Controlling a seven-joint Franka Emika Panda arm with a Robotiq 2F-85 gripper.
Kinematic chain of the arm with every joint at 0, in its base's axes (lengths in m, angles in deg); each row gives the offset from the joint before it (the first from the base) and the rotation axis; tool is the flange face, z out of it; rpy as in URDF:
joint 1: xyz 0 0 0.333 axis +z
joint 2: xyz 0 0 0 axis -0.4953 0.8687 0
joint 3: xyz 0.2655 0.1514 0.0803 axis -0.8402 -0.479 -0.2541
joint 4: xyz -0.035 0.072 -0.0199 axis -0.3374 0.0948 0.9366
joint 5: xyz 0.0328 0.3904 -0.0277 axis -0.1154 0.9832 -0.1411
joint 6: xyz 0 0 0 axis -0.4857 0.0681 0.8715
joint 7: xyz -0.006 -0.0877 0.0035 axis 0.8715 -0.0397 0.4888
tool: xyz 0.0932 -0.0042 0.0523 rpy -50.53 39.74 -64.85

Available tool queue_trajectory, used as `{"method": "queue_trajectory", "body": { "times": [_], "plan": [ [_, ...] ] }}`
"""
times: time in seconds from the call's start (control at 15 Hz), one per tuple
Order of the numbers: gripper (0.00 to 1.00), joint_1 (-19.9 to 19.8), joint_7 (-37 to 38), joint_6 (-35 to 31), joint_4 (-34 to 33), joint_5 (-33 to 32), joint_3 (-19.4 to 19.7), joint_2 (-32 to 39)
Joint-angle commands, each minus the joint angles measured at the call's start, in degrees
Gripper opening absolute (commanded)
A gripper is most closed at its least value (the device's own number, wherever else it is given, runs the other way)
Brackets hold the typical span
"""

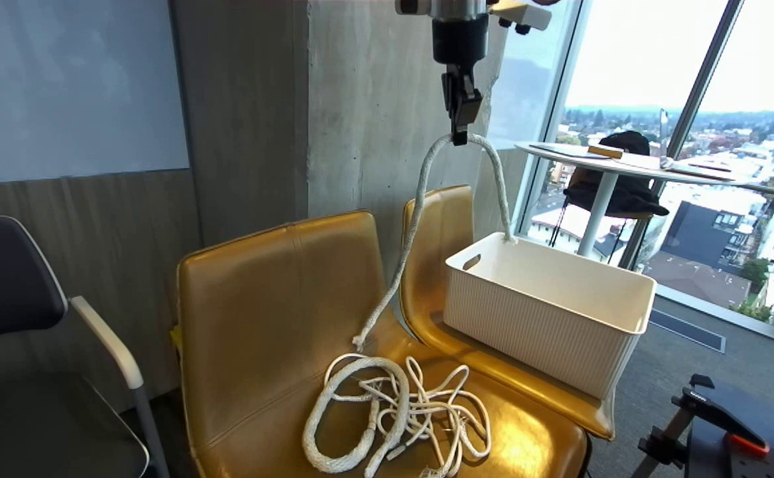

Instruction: Put the pieces of rope into the white object, then take them out

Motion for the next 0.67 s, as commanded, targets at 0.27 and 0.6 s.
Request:
{"method": "queue_trajectory", "body": {
  "times": [0.27,0.6],
  "plan": [
    [0.03,11.27,22.59,7.32,2.67,8.92,-5.99,-0.67],
    [0.03,13.27,32.11,3.64,6.91,12.07,-6.24,0.57]
  ]
}}
